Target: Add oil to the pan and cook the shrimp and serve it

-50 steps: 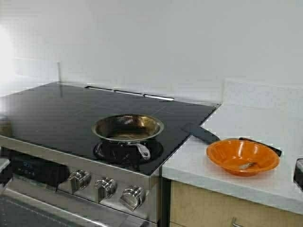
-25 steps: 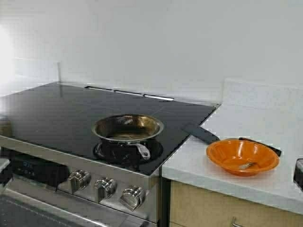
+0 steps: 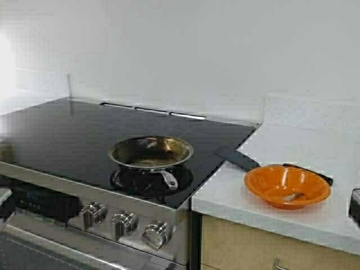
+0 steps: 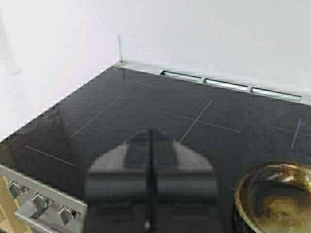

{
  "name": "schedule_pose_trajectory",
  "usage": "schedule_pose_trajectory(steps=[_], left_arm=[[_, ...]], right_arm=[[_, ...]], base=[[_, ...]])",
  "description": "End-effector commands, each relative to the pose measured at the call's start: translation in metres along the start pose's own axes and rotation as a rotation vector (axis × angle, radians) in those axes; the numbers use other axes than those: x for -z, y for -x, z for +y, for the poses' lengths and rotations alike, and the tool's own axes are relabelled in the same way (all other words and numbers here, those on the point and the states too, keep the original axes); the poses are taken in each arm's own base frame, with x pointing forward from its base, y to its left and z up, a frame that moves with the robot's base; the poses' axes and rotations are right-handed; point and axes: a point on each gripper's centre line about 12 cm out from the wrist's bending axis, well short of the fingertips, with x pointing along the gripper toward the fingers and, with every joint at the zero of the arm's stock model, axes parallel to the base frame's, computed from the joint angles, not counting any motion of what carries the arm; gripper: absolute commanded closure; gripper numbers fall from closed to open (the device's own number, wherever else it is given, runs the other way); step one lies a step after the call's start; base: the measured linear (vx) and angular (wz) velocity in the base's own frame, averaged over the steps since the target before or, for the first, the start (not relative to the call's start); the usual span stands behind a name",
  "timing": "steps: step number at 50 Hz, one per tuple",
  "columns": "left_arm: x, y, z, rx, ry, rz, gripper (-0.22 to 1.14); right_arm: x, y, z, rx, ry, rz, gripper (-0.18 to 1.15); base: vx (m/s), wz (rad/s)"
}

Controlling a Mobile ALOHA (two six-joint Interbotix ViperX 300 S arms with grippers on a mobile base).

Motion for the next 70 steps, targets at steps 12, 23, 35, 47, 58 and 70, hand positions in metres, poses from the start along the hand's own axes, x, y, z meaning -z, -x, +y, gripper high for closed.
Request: schedule_pose_trajectory(steps=[12,23,35,47,58,70], left_arm=[[0.002,-0.001,0.0,0.0,0.003,0.02,0.89],[0.002,-0.001,0.0,-0.001,0.005,0.026,0.89],[0.002,-0.001,0.0,-0.001,0.005,0.025,0.89],[0.0,-0.002,0.0,0.0,0.009,0.018,0.89],[-0.004,-0.001,0.0,-0.001,0.011,0.002,0.89],[-0.006,0.0,0.001,-0.004,0.026,-0.004,0.89]], right_arm=[[-0.025,0.013,0.006,-0.02,0.006,0.027,-0.02],[-0.024,0.029,0.005,-0.02,0.012,0.065,-0.02],[-0.026,0.051,0.003,-0.017,0.015,0.097,-0.02],[-0.03,0.076,0.003,-0.021,0.007,0.164,-0.02],[-0.04,0.1,0.003,-0.036,0.001,0.262,-0.02],[-0.083,0.13,0.012,-0.057,-0.016,0.224,-0.02]], base=[[0.0,0.0],[0.0,0.0],[0.0,0.0],[0.0,0.0],[0.0,0.0],[0.0,0.0]])
